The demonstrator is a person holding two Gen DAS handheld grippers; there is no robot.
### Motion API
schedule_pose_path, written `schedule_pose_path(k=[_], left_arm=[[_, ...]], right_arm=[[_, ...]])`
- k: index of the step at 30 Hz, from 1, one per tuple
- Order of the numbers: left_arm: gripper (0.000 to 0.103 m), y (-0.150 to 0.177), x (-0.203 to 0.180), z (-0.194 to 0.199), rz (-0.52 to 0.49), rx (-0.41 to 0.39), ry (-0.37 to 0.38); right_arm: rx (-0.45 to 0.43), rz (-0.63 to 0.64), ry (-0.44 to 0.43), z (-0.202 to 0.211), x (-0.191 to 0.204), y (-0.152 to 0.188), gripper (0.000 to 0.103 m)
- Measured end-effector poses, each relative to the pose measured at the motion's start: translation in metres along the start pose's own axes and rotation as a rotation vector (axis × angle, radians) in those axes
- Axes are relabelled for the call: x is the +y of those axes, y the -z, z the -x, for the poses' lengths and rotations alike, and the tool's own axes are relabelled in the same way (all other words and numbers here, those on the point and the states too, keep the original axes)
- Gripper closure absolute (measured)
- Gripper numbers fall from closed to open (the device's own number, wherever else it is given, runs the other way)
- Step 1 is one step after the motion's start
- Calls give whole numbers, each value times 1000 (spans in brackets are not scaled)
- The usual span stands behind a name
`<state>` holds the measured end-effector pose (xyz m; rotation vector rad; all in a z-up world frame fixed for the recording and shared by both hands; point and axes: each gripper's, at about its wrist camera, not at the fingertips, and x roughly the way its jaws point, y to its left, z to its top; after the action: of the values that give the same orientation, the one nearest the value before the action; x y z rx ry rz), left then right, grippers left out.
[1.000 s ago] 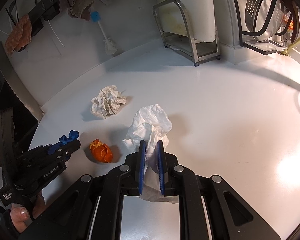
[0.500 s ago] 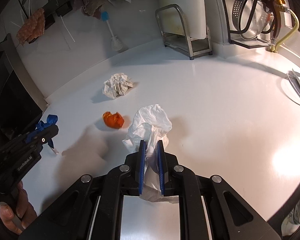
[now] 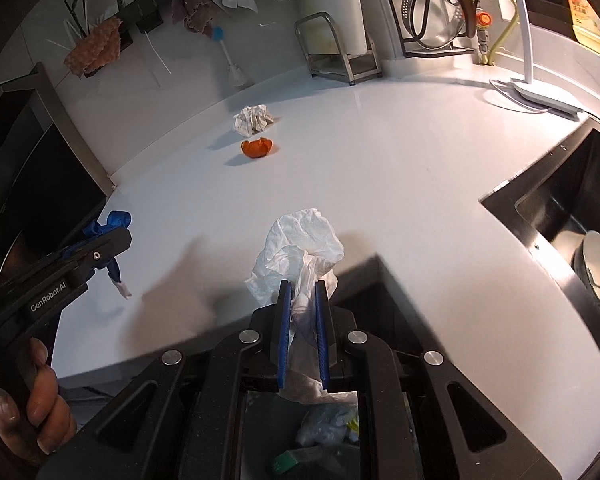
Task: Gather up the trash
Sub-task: 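Carry ribbon and tissue over the bin and open both tools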
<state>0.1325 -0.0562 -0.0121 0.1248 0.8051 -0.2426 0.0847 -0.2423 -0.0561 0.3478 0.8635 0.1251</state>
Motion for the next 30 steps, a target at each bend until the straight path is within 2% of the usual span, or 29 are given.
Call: schedule_pose_path(k=[9,18,24,30], left_arm=[[81,47,-23,27,-26,31,50],[81,96,-55,34,-65,76,108],[81,119,-63,26,-74,117,109],[80,131,-65,21,-87,155,112]], right_arm=[[-1,-21,22,44,-2,64,92],[13,-57,19,58,-16,119,91],[17,-73,25,60,-21,141,90],[8,-76,30,63,-23,150,89]])
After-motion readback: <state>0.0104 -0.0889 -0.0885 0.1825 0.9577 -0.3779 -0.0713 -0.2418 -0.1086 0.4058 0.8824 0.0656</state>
